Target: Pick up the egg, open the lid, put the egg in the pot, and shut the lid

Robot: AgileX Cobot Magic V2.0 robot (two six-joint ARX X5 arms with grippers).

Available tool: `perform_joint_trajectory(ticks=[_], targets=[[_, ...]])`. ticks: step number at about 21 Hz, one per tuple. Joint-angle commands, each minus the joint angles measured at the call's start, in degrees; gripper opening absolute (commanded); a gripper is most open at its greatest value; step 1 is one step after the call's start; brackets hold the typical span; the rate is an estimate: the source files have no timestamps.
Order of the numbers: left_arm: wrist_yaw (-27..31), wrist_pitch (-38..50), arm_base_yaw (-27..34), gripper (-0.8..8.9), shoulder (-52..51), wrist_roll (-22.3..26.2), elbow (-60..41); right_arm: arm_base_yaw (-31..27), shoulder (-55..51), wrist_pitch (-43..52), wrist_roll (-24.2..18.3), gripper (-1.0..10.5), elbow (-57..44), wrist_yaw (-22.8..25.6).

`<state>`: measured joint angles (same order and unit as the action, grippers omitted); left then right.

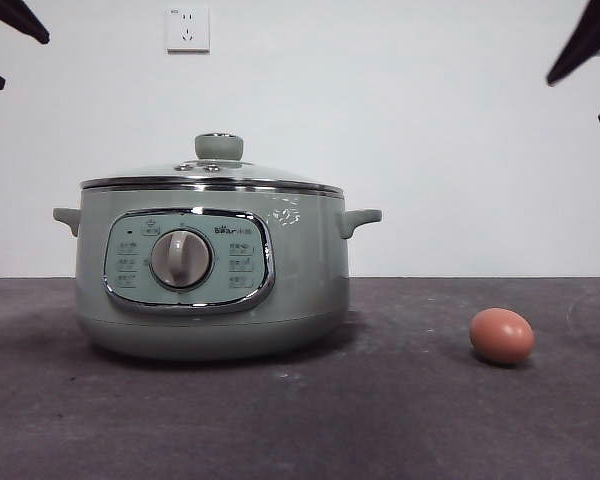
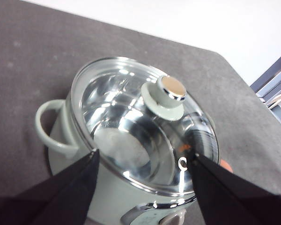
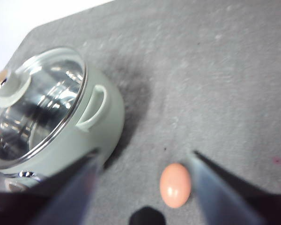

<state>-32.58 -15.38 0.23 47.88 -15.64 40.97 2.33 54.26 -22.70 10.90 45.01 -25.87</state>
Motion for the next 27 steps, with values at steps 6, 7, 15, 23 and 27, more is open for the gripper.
perform_joint_trajectory(ticks=[6,7,15,23,27], targets=[[-0.33,0.70,-3.17,3.23,-0.04,0.59,4.63,13.27,11.08,-3.65,0.15,4.7,3.30,16.39],[-0.20,0.46,-3.63,3.23,-0.04,0.61,5.09,14.91,13.90,-4.15,0.17,4.7,4.26,18.03],[0.00,-1.46,-6.21,3.23,-0.04,0.61,5.62,19.26,31.43,-3.56,-0.35,4.7,7.48,23.37],[1.05,-2.36,-7.04,3.23,-0.04,0.66,5.62,19.47,39.63,-1.57,-0.92,4.1,7.52,23.23],[1.05,-2.36,-7.04,3.23,-0.04,0.66,5.62,19.50,39.93,-0.15,-1.51,1.8,7.52,23.30]])
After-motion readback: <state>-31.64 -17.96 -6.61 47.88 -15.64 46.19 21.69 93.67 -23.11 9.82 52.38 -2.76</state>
